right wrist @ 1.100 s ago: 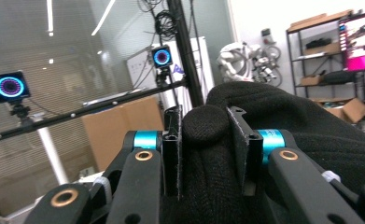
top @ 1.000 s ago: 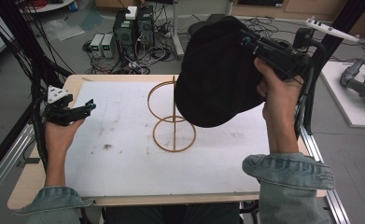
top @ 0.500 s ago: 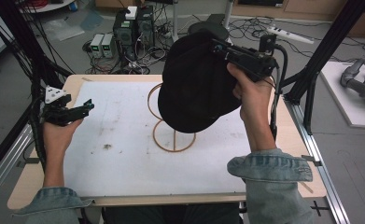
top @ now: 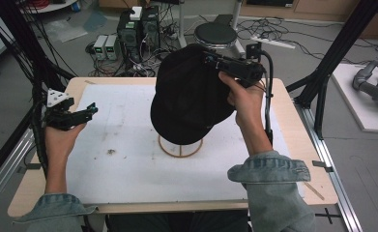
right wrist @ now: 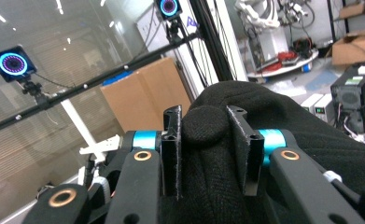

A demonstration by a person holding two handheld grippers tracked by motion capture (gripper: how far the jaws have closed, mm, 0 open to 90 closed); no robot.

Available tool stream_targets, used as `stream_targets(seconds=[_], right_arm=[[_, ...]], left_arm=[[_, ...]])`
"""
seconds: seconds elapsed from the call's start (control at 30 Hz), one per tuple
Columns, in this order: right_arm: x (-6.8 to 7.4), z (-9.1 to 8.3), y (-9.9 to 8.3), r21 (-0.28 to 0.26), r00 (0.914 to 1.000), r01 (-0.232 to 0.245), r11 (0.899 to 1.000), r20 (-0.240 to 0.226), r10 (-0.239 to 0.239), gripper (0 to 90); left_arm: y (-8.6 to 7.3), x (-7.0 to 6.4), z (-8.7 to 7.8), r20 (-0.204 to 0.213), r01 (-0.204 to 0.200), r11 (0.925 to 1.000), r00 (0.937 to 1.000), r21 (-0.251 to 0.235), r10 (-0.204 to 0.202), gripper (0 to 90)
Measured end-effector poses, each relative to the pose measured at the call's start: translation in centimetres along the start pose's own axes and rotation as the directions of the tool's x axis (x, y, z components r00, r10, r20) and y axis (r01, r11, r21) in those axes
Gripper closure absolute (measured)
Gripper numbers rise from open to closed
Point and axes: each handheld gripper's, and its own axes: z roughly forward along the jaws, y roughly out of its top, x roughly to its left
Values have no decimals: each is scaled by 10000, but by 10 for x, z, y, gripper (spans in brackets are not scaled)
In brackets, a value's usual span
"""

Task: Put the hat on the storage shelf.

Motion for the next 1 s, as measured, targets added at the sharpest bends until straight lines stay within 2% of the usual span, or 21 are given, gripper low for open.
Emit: stream_targets(seconds=[0.17,0.5,1.0], right_arm=[[-3,16,-9,463,9997,-40,9989,234,30,689],[-9,32,-19,861,9987,-240,9960,470,201,669],[-12,52,-29,1440,9938,-9,9896,1101,-152,641]], left_arm=[[0,0,0,-4,21,10000,10000,-1,-21,223],[0,1,0,-25,29,10000,10000,-30,-29,224],[0,0,0,9,-11,10000,10000,-31,11,224]])
